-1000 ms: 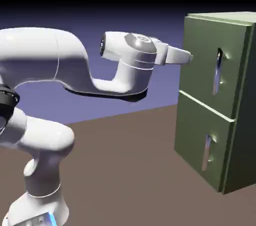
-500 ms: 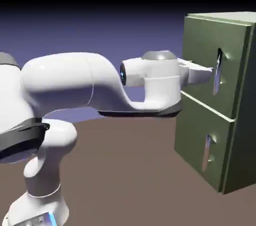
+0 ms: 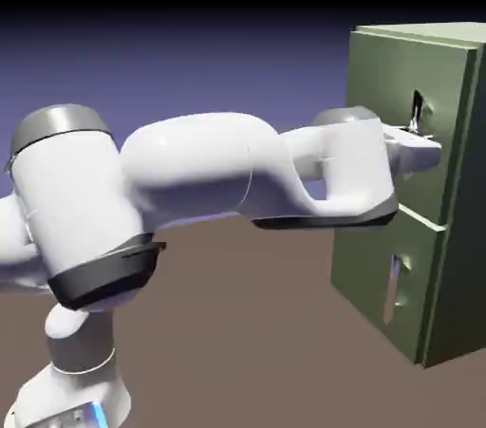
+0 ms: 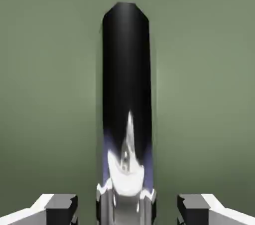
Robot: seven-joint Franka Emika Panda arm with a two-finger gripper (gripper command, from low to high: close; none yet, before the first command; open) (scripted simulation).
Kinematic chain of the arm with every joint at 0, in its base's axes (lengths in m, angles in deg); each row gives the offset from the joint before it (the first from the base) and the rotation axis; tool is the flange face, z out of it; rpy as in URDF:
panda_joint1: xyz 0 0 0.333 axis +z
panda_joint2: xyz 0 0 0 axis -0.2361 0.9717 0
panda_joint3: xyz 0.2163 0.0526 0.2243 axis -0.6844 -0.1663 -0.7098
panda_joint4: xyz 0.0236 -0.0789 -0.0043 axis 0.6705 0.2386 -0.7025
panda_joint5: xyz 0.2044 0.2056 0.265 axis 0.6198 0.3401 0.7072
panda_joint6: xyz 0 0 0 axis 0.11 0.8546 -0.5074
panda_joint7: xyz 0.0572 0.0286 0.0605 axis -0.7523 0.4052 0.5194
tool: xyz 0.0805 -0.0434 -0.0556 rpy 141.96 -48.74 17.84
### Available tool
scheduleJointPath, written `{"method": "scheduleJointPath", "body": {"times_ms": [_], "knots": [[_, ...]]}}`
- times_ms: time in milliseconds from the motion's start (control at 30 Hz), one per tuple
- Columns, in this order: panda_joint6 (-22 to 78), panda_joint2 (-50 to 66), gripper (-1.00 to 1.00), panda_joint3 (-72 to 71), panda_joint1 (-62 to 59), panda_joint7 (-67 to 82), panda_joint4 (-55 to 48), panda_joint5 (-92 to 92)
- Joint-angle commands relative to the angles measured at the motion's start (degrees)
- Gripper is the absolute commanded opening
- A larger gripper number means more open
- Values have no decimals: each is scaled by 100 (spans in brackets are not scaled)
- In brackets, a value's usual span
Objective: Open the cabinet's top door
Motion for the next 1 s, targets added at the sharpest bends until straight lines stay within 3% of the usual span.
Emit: {"method": "scheduleJointPath", "body": {"times_ms": [0,500,967], "knots": [[150,103,-100,-161,-208,-57,171,115],[2216,652,-100,-3179,-2973,3,2212,2542],[3066,824,-100,-6086,-4969,-45,2848,4830]]}}
